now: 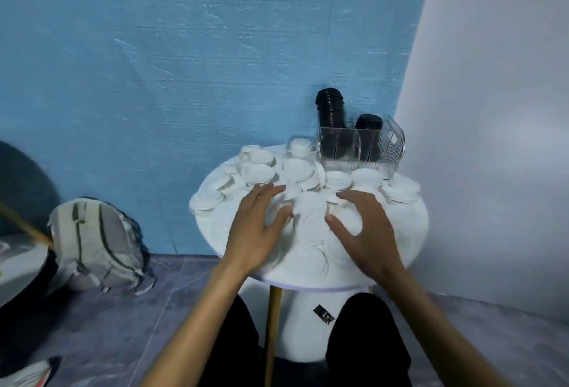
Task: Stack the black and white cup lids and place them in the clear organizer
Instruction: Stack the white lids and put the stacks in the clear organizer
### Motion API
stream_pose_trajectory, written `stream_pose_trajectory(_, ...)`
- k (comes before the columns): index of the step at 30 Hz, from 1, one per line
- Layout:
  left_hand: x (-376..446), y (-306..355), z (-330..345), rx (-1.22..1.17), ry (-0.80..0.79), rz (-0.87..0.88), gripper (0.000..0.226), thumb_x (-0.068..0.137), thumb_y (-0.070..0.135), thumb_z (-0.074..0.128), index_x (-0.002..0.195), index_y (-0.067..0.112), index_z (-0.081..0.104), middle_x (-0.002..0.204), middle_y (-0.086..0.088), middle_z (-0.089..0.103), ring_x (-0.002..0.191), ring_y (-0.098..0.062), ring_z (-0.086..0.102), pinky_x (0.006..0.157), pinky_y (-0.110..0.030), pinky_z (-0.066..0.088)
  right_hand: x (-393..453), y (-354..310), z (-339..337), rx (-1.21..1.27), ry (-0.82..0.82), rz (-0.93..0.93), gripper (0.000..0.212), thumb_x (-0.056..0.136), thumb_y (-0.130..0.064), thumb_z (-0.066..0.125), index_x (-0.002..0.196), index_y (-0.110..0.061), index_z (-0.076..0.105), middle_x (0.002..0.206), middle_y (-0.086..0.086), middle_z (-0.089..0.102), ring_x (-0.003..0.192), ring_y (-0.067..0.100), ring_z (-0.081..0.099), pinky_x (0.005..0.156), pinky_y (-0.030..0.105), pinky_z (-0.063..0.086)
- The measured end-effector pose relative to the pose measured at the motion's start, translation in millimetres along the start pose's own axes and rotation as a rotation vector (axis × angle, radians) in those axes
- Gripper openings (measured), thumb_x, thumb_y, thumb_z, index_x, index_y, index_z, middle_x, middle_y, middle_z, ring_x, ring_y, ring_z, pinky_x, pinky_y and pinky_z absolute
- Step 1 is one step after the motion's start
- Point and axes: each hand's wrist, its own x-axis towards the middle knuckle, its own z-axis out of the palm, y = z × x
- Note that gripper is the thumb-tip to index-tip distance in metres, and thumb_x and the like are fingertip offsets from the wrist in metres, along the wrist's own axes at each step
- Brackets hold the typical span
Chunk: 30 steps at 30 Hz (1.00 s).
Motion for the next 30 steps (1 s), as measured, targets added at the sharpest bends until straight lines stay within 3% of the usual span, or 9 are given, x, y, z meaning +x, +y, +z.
stream_pose_trajectory(3,-41,-13,3,-0.023,0.069,-0.049,0.049,0.092,0.062,0.052,0.133,0.037,0.061,0.145,0.014,0.052,0.142,-0.006,0.039,0.120,-0.035,0.032,-34,12,15,-0.050,0.036,-0.001,0.047,0.085,-0.053,0.065,0.121,-0.023,0.064,0.130,-0.004,0.061,0.128,0.015,0.052,0.110,0.034,0.040)
stream_pose_trajectory(6,-64,-20,8,0.006,0.090,-0.019,0.047,0.090,0.064,0.056,0.131,0.041,0.061,0.142,0.022,0.047,0.140,0.002,0.037,0.116,-0.026,0.028,-52,17,20,-0.040,0.050,0.029,0.050,0.084,-0.053,0.066,0.125,-0.023,0.064,0.139,-0.006,0.056,0.137,0.004,0.039,0.114,0.030,0.032)
stream_pose_trajectory(10,-75,-24,19,0.015,0.096,0.027,0.043,0.089,0.068,0.057,0.130,0.061,0.051,0.144,0.021,0.045,0.141,-0.001,0.037,0.114,-0.035,0.032,-63,20,24,-0.072,0.008,0.039,0.051,0.083,-0.054,0.068,0.126,-0.027,0.063,0.143,-0.008,0.052,0.142,0.012,0.037,0.114,0.032,0.031)
stream_pose_trajectory(13,-80,-24,26,-0.010,0.084,0.003,0.045,0.089,0.064,0.060,0.131,0.068,0.045,0.148,0.020,0.042,0.144,0.002,0.032,0.116,-0.034,0.031,-63,23,28,-0.126,0.002,0.033,0.049,0.083,-0.057,0.066,0.123,-0.029,0.064,0.141,-0.009,0.054,0.139,0.016,0.044,0.107,0.036,0.042)
stream_pose_trajectory(18,-86,-29,34,-0.019,0.107,-0.016,0.040,0.096,0.049,0.057,0.133,0.060,0.050,0.146,0.023,0.043,0.145,-0.004,0.033,0.116,-0.034,0.031,-68,26,32,-0.181,0.066,-0.006,0.046,0.085,-0.056,0.060,0.117,-0.024,0.067,0.134,-0.005,0.060,0.133,0.023,0.052,0.100,0.047,0.052)
stream_pose_trajectory(24,-88,-33,41,0.022,0.116,0.010,0.037,0.096,0.043,0.054,0.132,0.053,0.057,0.137,0.026,0.053,0.140,-0.010,0.041,0.114,-0.037,0.033,-69,29,28,-0.130,0.031,0.003,0.039,0.086,-0.042,0.066,0.122,-0.029,0.065,0.139,-0.011,0.055,0.136,0.020,0.048,0.099,0.046,0.053)
stream_pose_trajectory(27,-88,-36,41,0.009,0.123,0.023,0.033,0.096,0.043,0.057,0.128,0.049,0.062,0.134,0.027,0.056,0.137,-0.009,0.045,0.111,-0.037,0.037,-70,31,24,-0.089,-0.012,-0.003,0.047,0.080,-0.032,0.069,0.127,-0.031,0.063,0.142,-0.015,0.050,0.139,0.018,0.045,0.101,0.044,0.051)
stream_pose_trajectory(30,-87,-37,42,-0.003,0.142,0.004,0.033,0.096,0.045,0.058,0.127,0.053,0.061,0.134,0.026,0.057,0.138,-0.006,0.044,0.112,-0.031,0.032,-70,33,22,-0.084,-0.027,0.003,0.051,0.078,-0.026,0.074,0.127,-0.030,0.063,0.142,-0.015,0.051,0.139,0.018,0.045,0.100,0.041,0.051)
